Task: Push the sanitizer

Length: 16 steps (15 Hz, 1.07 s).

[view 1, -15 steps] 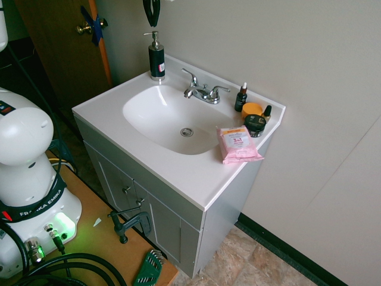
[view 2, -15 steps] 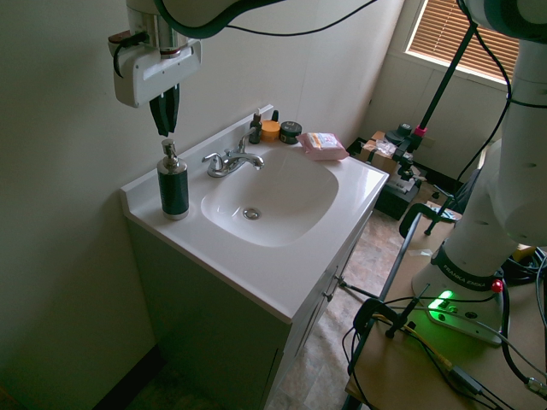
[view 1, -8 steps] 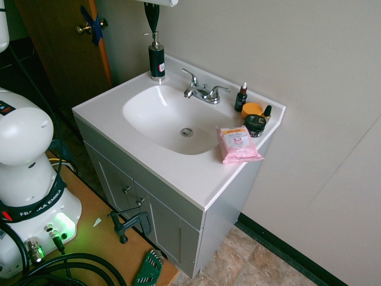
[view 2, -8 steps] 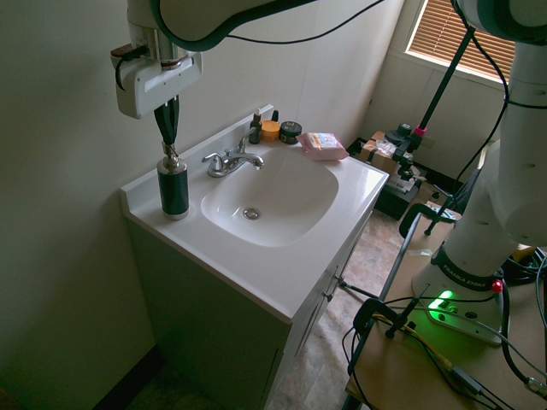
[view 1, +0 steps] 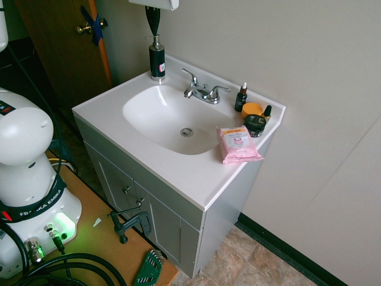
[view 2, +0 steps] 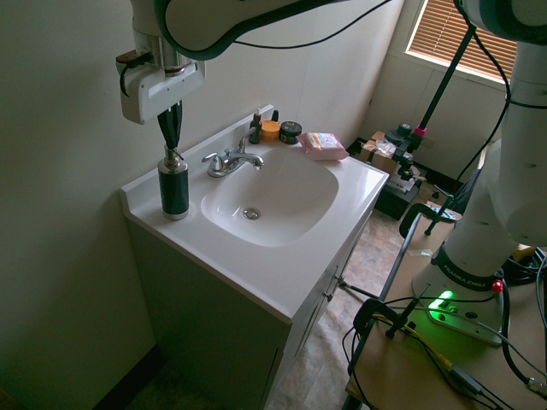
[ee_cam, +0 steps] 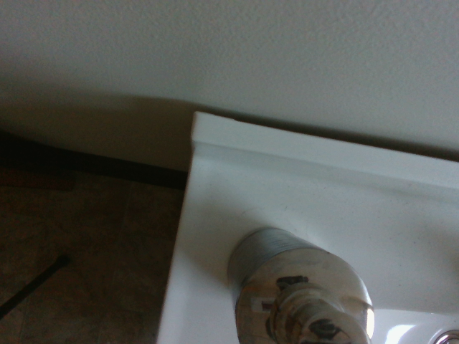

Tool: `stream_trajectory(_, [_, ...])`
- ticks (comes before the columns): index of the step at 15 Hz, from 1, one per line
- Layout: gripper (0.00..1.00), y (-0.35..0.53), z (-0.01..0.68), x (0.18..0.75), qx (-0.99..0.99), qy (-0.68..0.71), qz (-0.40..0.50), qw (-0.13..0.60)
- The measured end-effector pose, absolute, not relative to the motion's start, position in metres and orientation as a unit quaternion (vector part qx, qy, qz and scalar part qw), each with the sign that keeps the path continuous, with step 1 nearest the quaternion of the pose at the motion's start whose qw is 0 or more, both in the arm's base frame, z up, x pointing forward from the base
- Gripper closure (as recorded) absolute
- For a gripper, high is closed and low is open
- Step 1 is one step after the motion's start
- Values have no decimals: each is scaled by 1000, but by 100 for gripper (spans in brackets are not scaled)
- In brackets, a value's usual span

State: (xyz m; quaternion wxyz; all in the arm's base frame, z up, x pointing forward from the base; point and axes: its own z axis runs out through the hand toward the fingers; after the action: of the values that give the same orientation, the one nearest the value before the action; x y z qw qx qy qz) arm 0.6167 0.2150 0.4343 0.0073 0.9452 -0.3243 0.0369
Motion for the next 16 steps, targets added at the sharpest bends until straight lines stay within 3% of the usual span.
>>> stream_trajectory(4, [100,192,479,612,939,-339,54,-27])
stream_trajectory(5, [0,183,492,607,937,-343,58,-35])
stream_trajectory(8, [0,146,504,582,928,-364,65,-44])
stream_trajectory(16, [0,41,446,481,918,-392,44,-29])
